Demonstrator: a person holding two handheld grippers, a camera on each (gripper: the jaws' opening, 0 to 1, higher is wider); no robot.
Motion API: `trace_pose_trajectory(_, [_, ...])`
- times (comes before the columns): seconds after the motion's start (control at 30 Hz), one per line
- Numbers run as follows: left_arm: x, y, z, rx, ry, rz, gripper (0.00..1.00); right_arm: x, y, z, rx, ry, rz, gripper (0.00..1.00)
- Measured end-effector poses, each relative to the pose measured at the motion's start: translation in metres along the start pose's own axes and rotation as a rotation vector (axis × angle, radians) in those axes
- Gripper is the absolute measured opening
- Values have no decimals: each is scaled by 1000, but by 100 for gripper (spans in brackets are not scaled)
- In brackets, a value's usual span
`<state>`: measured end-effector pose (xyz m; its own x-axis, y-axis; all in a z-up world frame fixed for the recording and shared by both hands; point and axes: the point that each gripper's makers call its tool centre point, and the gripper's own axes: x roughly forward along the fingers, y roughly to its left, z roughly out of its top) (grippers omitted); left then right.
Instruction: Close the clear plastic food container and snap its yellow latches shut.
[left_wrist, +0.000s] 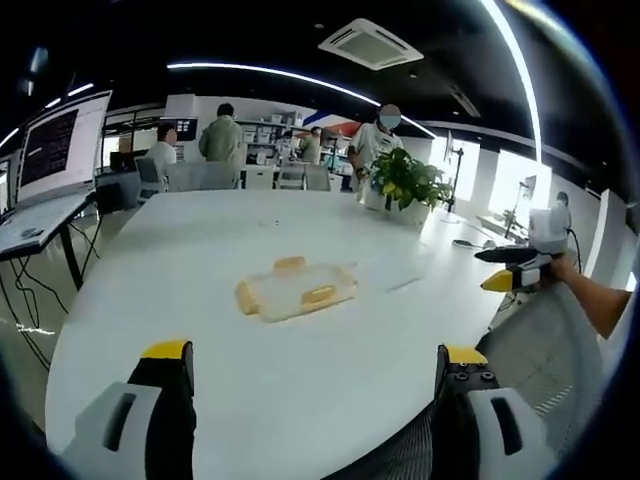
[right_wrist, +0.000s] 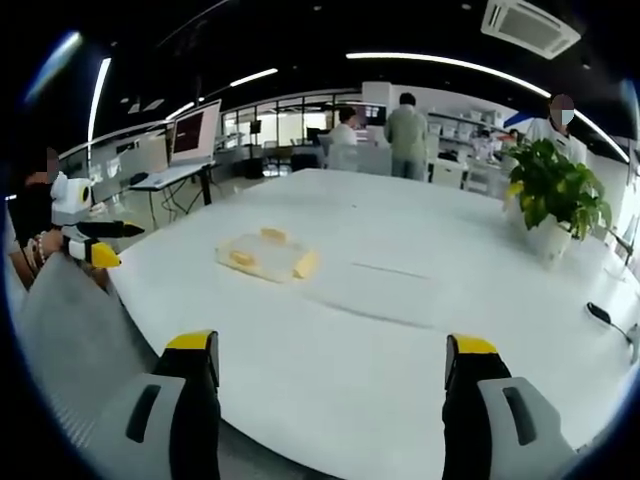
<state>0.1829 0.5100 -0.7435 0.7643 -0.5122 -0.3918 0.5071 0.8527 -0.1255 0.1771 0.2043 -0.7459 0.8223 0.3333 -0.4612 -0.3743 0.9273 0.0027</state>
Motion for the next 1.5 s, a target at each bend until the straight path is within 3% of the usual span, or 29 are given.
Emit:
trace_pose_trajectory(0.33, [0, -5, 3, 7, -15, -20, 99, 1, 0, -2, -4, 9, 12, 91])
trace_pose_trajectory(1.23, [2, -7, -7, 37, 60, -26, 99, 3, 5, -4, 0, 31, 35, 91])
trace_pose_trajectory(1.5, [2, -10, 1, 20, 31, -53, 99, 0, 4, 2, -10, 0, 18, 96])
